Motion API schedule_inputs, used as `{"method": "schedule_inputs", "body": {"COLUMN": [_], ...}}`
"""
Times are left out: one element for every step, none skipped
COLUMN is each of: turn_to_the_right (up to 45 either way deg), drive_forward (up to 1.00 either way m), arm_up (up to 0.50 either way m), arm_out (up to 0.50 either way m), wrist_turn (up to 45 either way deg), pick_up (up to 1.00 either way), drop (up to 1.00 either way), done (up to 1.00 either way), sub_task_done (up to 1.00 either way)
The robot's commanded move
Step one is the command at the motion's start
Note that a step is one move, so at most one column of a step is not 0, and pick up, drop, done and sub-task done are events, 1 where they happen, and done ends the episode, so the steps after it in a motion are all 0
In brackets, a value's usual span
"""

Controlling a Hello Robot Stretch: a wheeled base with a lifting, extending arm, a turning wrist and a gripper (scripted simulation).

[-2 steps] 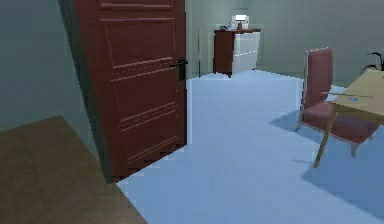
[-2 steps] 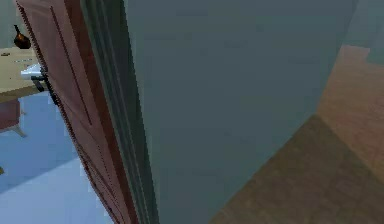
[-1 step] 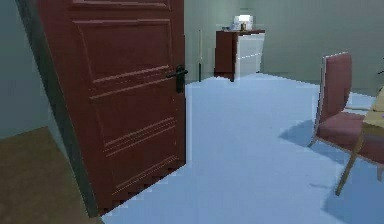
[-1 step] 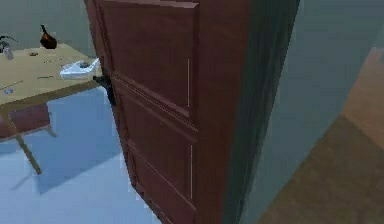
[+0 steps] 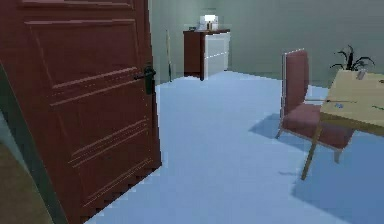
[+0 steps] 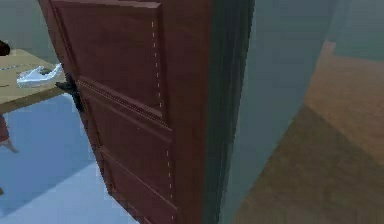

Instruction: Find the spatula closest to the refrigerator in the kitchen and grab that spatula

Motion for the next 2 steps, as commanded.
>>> {"method": "schedule_inputs", "body": {"turn_to_the_right": [0.0, 3.0], "drive_forward": [1.00, 0.00], "arm_up": [0.00, 0.00], "arm_out": [0.00, 0.00], "wrist_turn": [0.0, 0.0], "pick_up": [0.00, 0.00], "drop": [0.00, 0.00], "done": [0.00, 0.00], "sub_task_done": [0.00, 0.00]}}
